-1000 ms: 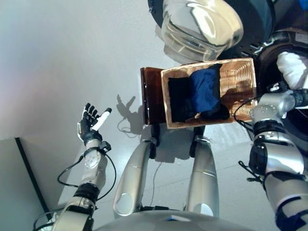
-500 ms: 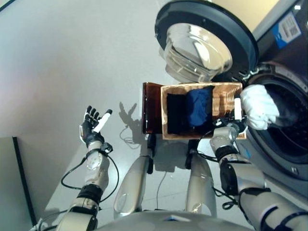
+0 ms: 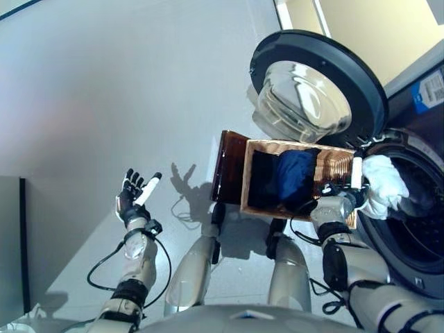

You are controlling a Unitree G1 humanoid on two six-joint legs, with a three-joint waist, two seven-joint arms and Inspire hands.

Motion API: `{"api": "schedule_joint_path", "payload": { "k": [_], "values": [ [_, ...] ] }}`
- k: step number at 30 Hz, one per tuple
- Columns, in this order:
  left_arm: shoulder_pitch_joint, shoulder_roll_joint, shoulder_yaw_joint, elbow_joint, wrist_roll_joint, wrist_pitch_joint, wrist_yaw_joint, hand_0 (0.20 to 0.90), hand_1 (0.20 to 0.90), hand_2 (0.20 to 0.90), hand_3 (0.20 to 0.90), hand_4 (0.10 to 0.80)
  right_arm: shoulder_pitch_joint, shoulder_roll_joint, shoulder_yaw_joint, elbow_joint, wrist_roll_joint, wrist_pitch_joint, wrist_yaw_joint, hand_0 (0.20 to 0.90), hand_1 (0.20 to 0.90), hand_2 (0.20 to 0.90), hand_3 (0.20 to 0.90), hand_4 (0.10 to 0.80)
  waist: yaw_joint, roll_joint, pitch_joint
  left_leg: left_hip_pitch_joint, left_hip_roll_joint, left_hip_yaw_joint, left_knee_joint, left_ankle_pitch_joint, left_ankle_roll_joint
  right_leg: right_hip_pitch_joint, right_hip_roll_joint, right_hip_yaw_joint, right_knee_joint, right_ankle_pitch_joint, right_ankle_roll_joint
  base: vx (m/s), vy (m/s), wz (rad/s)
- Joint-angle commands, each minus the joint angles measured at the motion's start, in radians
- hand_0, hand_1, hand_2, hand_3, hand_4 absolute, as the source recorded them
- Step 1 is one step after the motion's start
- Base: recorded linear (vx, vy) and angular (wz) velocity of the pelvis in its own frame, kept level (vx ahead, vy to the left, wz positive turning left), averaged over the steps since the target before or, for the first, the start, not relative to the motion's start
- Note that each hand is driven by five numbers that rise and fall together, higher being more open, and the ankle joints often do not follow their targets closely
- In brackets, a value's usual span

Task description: Pick up the clothes and place them into the washing machine

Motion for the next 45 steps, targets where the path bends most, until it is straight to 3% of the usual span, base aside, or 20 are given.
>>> {"api": "schedule_joint_path", "payload": {
  "k": [1, 5, 9, 10, 13, 17, 22, 28, 35, 41, 43, 45],
  "values": [
    [-0.052, 0.069, 0.063, -0.028, 0.012, -0.091, 0.013, 0.900, 0.900, 0.900, 0.900, 0.800, -0.047, -0.089, -0.012, -0.069, 0.003, -0.114, -0.006, 0.900, 0.900, 0.900, 0.900, 0.800, 0.020, -0.016, -0.019, -0.017, -0.055, 0.055, 0.010, -0.078, 0.006, 0.103, 0.036, 0.028, -0.156, 0.033, 0.000, -0.041, 0.131, -0.26],
    [-0.032, 0.069, 0.057, -0.064, 0.003, -0.098, 0.006, 0.900, 0.900, 0.900, 0.900, 0.800, -0.102, -0.145, -0.030, -0.065, -0.012, -0.112, -0.050, 0.900, 0.900, 0.900, 0.900, 0.800, 0.026, 0.053, 0.001, -0.052, -0.062, 0.085, 0.016, -0.078, 0.010, 0.043, 0.026, 0.063, -0.130, 0.026, -0.002, -0.024, 0.110, -0.34],
    [-0.026, 0.067, 0.050, -0.071, 0.001, -0.098, -0.002, 0.900, 0.900, 0.900, 0.900, 0.800, -0.127, -0.188, -0.041, -0.062, -0.045, -0.104, -0.088, 0.900, 0.900, 0.900, 0.900, 0.800, 0.030, 0.088, 0.004, -0.069, -0.067, 0.092, 0.013, -0.073, 0.011, 0.015, 0.020, 0.078, -0.121, 0.025, -0.002, 0.000, 0.072, -0.08],
    [-0.012, 0.078, 0.050, -0.083, 0.001, -0.100, -0.006, 0.900, 0.900, 0.900, 0.900, 0.800, -0.161, -0.258, -0.027, -0.065, -0.128, -0.088, -0.131, 0.900, 0.900, 0.900, 0.900, 0.800, 0.035, 0.117, 0.008, -0.077, -0.068, 0.098, 0.002, -0.065, 0.011, 0.000, 0.015, 0.089, -0.124, 0.027, 0.000, 0.005, 0.090, 0.00],
    [-0.003, 0.093, 0.044, -0.100, 0.014, -0.103, -0.007, 0.900, 0.900, 0.900, 0.900, 0.800, -0.265, -0.419, 0.017, -0.118, -0.248, -0.091, -0.207, 0.900, 0.900, 0.900, 0.900, 0.800, 0.053, 0.146, 0.004, -0.092, -0.066, 0.109, -0.015, -0.054, 0.010, -0.033, 0.006, 0.104, -0.132, 0.041, 0.006, 0.011, 0.059, -0.11],
    [-0.007, 0.126, 0.034, -0.105, 0.028, -0.105, 0.004, 0.900, 0.900, 0.900, 0.900, 0.800, -0.452, -0.645, 0.167, -0.171, -0.379, -0.065, -0.252, 0.900, 0.900, 0.900, 0.900, 0.800, 0.066, 0.146, -0.012, -0.088, -0.066, 0.111, -0.046, -0.042, 0.005, -0.047, 0.006, 0.112, -0.142, 0.050, 0.011, 0.030, 0.017, -0.07],
    [0.000, 0.138, 0.030, -0.109, 0.023, -0.107, 0.010, 0.900, 0.900, 0.900, 0.900, 0.800, -0.586, -0.763, 0.310, -0.264, -0.488, -0.056, -0.266, 0.900, 0.900, 0.900, 0.900, 0.800, 0.056, 0.127, -0.025, -0.076, -0.070, 0.118, -0.062, -0.041, 0.002, -0.054, 0.007, 0.125, -0.141, 0.059, 0.011, 0.018, 0.020, -0.13],
    [-0.017, 0.112, 0.041, -0.063, -0.013, -0.110, 0.014, 0.900, 0.900, 0.900, 0.900, 0.800, -0.464, -0.624, 0.247, -0.290, -0.464, -0.059, -0.222, 0.900, 0.900, 0.900, 0.900, 0.800, 0.037, 0.101, -0.023, -0.061, -0.069, 0.119, -0.053, -0.046, 0.004, -0.031, 0.017, 0.125, -0.146, 0.065, 0.011, -0.002, -0.008, -0.10],
    [-0.030, 0.055, 0.057, -0.027, -0.018, -0.106, -0.002, 0.900, 0.900, 0.900, 0.900, 0.800, -0.102, -0.243, 0.109, -0.105, -0.347, -0.017, -0.109, 0.900, 0.900, 0.900, 0.900, 0.800, 0.021, 0.058, -0.009, -0.029, -0.064, 0.092, -0.044, -0.049, 0.005, 0.042, 0.014, 0.081, -0.169, 0.069, 0.012, -0.008, -0.055, 0.10],
    [-0.030, 0.030, 0.068, -0.002, 0.024, -0.097, -0.003, 0.900, 0.900, 0.900, 0.900, 0.800, 0.082, 0.000, 0.128, 0.002, -0.241, -0.001, -0.015, 0.900, 0.900, 0.900, 0.900, 0.800, 0.020, 0.002, -0.018, 0.018, -0.060, 0.065, -0.043, -0.050, 0.004, 0.122, 0.013, 0.037, -0.184, 0.065, 0.013, 0.039, -0.031, 0.29],
    [-0.025, 0.024, 0.071, 0.010, 0.021, -0.096, -0.008, 0.900, 0.900, 0.900, 0.900, 0.800, 0.122, 0.035, 0.151, 0.011, -0.240, 0.010, 0.005, 0.900, 0.900, 0.900, 0.900, 0.800, 0.018, -0.012, -0.022, 0.032, -0.059, 0.058, -0.049, -0.049, 0.004, 0.144, 0.015, 0.032, -0.195, 0.065, 0.015, 0.051, 0.000, 0.13],
    [-0.021, 0.013, 0.075, 0.049, 0.018, -0.088, -0.018, 0.900, 0.900, 0.900, 0.900, 0.800, 0.190, 0.088, 0.175, 0.033, -0.224, 0.034, 0.042, 0.900, 0.900, 0.900, 0.900, 0.800, 0.020, -0.048, -0.033, 0.066, -0.053, 0.046, -0.061, -0.048, 0.003, 0.192, 0.020, 0.009, -0.218, 0.065, 0.018, 0.079, -0.009, 0.04]
  ]
}}
